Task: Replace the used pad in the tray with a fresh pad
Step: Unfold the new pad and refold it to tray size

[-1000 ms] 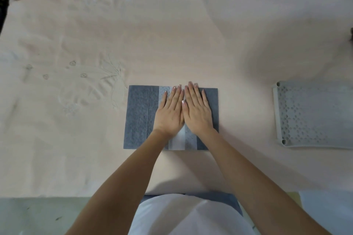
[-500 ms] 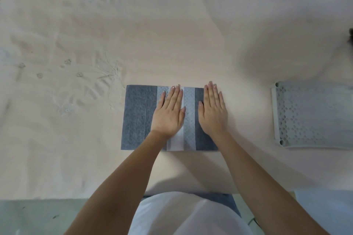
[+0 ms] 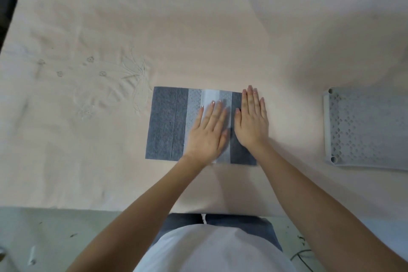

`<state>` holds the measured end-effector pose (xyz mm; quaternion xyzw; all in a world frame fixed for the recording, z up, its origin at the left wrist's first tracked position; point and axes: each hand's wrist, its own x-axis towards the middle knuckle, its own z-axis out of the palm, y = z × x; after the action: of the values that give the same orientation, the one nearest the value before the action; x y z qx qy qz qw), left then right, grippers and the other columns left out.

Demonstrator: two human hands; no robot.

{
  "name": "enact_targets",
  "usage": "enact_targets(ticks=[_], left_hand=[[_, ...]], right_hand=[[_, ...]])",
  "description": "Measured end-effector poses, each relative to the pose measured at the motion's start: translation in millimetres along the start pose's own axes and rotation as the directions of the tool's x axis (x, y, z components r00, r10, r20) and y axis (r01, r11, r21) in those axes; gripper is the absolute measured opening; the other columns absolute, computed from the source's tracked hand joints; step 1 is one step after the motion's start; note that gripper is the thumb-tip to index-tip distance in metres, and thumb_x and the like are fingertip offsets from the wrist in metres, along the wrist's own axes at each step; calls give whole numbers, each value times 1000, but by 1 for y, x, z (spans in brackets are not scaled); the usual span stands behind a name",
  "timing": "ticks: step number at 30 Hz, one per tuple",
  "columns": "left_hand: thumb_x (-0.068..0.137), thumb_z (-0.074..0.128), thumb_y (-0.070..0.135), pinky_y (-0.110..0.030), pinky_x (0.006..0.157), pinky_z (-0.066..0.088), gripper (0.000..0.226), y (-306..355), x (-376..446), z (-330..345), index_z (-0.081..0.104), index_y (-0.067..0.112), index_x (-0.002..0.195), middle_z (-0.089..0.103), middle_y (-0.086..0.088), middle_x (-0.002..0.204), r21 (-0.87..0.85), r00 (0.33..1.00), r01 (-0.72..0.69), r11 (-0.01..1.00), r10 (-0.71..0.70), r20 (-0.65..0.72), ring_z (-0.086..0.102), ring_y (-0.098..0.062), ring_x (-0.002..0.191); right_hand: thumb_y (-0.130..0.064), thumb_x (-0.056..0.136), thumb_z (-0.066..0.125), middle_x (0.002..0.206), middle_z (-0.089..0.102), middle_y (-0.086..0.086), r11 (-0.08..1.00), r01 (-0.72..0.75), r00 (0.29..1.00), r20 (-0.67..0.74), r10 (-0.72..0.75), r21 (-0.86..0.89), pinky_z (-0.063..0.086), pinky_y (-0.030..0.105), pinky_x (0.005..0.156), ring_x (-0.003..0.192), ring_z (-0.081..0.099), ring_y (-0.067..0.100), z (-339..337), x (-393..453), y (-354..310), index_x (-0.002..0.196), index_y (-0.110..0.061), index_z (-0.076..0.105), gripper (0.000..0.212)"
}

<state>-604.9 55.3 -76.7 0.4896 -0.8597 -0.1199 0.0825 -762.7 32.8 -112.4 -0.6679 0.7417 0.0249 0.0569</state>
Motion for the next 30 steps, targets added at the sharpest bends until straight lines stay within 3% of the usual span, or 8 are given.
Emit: enact_targets(ticks=[2,5,11,16,19,22,25,30], left_hand=[[99,28,32,-49,116,19,55,3,-10,12,30,3,145,26,-14,153,29,999,54,998,-54,-7,22,-29,143],[101,33,32,-44,119,11,57,-6,-12,25,22,3,148,16,-13,156,-16,991,131,991,-131,39,10,-26,145],[100,23,32,-42,120,10,56,-9,-10,28,24,4,148,19,-11,156,-68,988,154,986,-152,36,11,-23,146],[99,22,29,-42,120,9,55,-9,-10,28,23,3,148,18,-11,156,-73,987,160,984,-158,34,11,-23,146],[98,22,27,-43,119,12,55,-8,-9,27,25,1,147,20,-13,155,-72,986,166,983,-164,30,14,-25,145],[97,14,28,-42,119,10,58,-9,-10,27,25,1,147,21,-15,155,-50,987,154,987,-151,50,15,-27,145],[94,6,31,-42,120,6,62,-11,-11,28,19,2,148,13,-14,157,-25,988,136,990,-134,70,8,-26,146],[96,9,31,-42,120,8,61,-9,-11,28,23,1,147,16,-14,156,-13,987,149,989,-148,68,9,-26,146]], right_hand=[[-35,94,-3,159,0,9,1000,2,1000,0,-2,26,0,39,120,147,-4,18,-1,0,0,148,-7,-2,61],[-36,94,-3,159,-1,9,999,13,1000,-13,-13,29,-1,39,120,147,-5,18,-1,0,0,148,-6,0,62],[-35,95,1,159,0,9,999,16,1000,-18,-16,29,-1,38,120,147,-4,18,-1,-1,0,149,-6,3,62],[-30,100,17,159,-1,10,992,25,1000,-12,-23,124,-2,39,120,146,-6,18,-8,-2,4,150,-6,5,57],[-31,98,15,158,11,13,996,63,994,-89,-57,68,10,45,119,146,7,24,-19,-19,-7,148,-4,14,57],[-28,98,19,154,25,14,972,205,976,-102,-193,119,19,45,118,143,21,26,-15,-54,-42,145,-2,27,54],[-28,97,13,154,23,12,963,107,994,-41,-100,248,11,39,118,144,17,23,-6,-70,-56,146,-3,26,56],[-30,98,12,155,22,9,969,76,997,-18,-74,235,10,37,119,144,16,21,-2,-69,-51,146,-5,24,55]])
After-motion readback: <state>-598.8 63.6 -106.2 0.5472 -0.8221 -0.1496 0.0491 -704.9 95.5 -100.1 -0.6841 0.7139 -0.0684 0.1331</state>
